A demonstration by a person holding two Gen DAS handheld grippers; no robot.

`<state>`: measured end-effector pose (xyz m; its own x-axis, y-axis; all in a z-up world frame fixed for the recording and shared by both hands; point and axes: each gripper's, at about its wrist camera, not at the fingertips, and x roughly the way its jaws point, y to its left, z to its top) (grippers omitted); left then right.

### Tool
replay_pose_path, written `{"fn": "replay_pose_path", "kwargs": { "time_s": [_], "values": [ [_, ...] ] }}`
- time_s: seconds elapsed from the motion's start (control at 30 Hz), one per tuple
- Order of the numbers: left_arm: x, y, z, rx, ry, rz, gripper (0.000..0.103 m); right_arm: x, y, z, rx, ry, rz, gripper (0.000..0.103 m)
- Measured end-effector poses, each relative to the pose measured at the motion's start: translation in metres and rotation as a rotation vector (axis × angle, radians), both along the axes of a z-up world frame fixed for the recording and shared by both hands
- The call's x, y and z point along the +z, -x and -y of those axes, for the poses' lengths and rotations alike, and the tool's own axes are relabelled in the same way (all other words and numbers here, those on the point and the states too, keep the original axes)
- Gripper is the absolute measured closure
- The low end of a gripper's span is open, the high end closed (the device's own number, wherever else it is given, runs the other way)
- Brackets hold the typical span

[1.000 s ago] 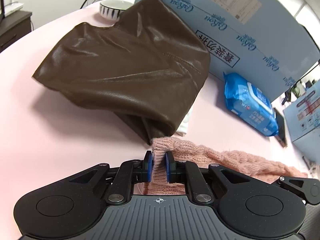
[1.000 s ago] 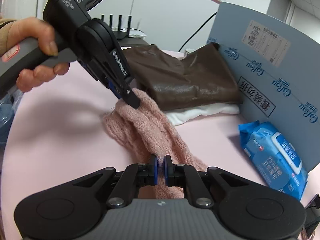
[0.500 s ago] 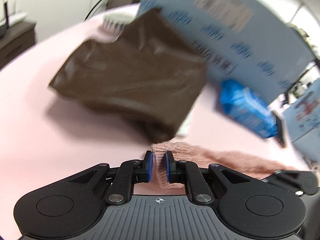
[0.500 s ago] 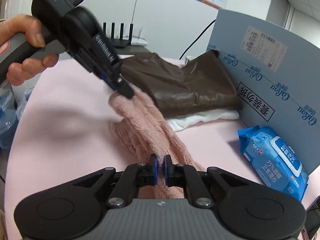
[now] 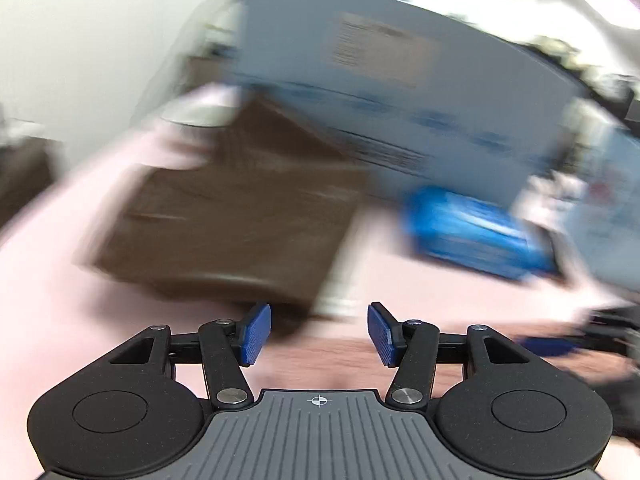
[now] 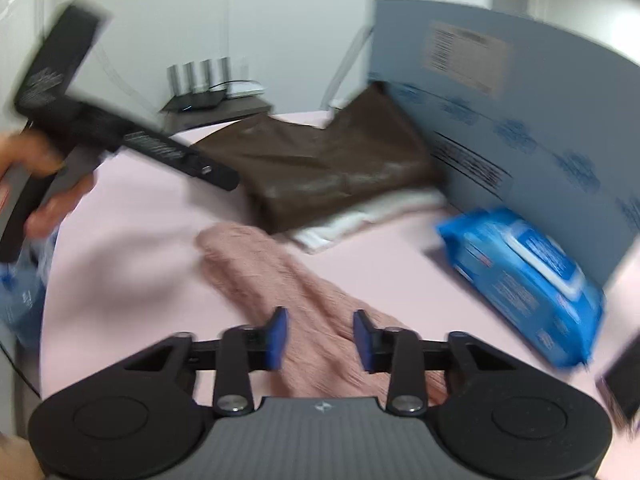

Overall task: Fold clothes
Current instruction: 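Lay the sleeve onto the sweater and open both grippers, then smooth the folded sweater with both grippers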

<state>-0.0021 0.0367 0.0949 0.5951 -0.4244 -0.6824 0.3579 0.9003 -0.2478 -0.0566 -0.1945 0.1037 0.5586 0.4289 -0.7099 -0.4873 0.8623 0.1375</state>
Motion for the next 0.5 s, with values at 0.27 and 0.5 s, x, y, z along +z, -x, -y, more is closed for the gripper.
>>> {"fn": "replay_pose_path", "kwargs": {
  "time_s": [0.27, 0.5],
  "values": [
    [-0.050, -0.021, 0.023, -0.044, -0.185, -0.080, 0.049, -0.021, -0.025, -0.019, -0.015, 0.035, -0.070, 0.090],
    [-0.057, -0.012, 0.019, -0.038, -0.210, -0.044, 0.049, -0.052, -0.065, -0.024, -0.058, 0.084, -0.046, 0.091]
  ]
}}
